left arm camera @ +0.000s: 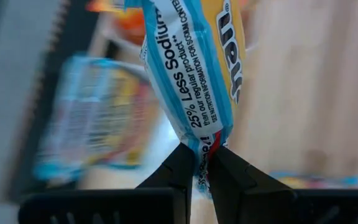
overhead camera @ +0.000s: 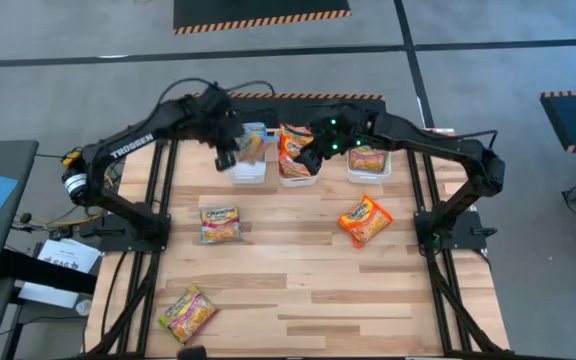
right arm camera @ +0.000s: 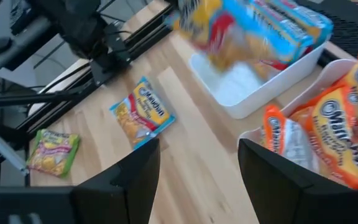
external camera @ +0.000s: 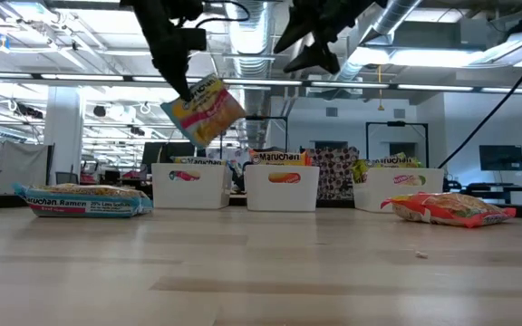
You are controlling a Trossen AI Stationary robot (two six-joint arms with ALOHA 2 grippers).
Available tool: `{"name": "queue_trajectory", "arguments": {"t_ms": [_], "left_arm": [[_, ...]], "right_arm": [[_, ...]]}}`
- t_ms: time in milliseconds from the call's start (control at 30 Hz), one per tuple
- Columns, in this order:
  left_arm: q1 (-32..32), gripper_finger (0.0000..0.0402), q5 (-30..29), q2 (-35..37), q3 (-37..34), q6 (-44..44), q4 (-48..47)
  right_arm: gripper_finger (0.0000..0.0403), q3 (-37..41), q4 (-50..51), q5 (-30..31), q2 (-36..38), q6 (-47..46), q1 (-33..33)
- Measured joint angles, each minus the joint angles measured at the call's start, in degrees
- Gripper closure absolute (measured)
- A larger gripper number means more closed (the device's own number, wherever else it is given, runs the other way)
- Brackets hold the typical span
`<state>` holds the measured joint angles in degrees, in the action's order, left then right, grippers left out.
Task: Sort Maruchan noodles
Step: Put the blue noodle pack into the top left white bin
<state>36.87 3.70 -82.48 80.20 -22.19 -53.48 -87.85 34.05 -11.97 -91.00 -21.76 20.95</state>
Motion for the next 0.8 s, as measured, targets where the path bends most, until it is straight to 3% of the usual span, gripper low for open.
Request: {"name": "queue_trajectory", "arguments": {"t_ms": [167, 500, 800], "left_arm": [[3.5, 0.0379, -10.6, 0.0, 4.2, -12.3, 1.3], [8.9, 0.0380, -11.6, 0.0, 9.0, -24.4, 0.9], [9.4, 0.0385, -14.9, -3.7, 15.1, -25.5, -4.0]], "right_arm": [[0.0163, 0.0, 0.1, 0.0, 0.0, 0.0, 2.5], [0.0163, 0.0, 0.3, 0.0, 0.0, 4.3, 7.1], [0.0163, 0.0, 1.9, -0.2, 0.0, 11.3, 10.5]]}}
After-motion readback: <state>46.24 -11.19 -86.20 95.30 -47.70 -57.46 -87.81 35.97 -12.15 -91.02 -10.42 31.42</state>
